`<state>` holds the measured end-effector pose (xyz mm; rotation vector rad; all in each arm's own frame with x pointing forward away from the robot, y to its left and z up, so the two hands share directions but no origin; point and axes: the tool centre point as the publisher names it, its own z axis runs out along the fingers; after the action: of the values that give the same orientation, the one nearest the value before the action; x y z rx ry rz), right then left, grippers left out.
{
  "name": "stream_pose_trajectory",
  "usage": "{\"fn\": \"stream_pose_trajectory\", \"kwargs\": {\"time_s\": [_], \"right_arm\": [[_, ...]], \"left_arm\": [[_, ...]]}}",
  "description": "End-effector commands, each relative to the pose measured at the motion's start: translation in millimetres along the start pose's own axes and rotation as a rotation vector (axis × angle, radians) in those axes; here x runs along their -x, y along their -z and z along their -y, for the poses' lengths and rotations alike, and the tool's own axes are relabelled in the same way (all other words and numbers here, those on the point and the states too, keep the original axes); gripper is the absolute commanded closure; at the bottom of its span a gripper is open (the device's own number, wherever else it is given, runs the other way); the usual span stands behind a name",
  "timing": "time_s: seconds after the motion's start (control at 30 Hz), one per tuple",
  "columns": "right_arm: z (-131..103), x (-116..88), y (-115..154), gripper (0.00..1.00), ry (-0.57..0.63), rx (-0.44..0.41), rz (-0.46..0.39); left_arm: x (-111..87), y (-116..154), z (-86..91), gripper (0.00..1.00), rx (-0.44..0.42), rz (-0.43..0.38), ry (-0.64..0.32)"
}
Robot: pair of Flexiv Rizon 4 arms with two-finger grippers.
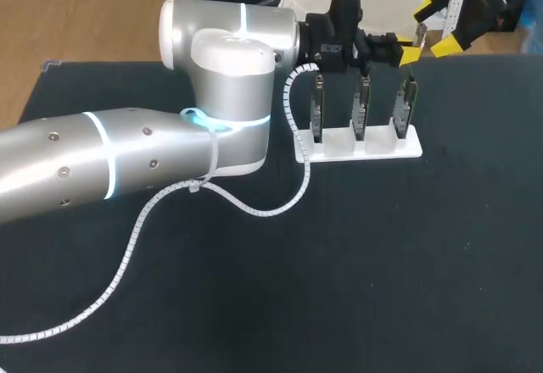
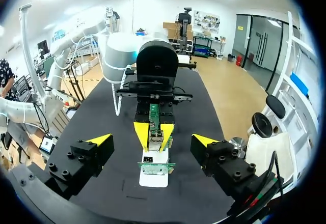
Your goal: Pick up the optical module with the left hand, and insert it into the network port with the right hand.
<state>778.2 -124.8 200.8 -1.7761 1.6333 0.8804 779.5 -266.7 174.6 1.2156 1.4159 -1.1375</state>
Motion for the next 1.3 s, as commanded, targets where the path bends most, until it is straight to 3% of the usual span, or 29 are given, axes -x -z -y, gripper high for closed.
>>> {"fn": "stream_pose_trajectory", "kwargs": {"time_s": [0.03,1.3], "right_arm": [[-0.9,0.3,1.9,0.0,0.002,0.0,0.0],[2.6,10.4,-5.4,0.0,0.001,0.048,0.022]], "left_arm": [[-0.3,0.3,1.9,1.0,0.007,0.002,-0.001],[-0.3,0.3,1.9,1.0,0.007,0.002,-0.001]]}}
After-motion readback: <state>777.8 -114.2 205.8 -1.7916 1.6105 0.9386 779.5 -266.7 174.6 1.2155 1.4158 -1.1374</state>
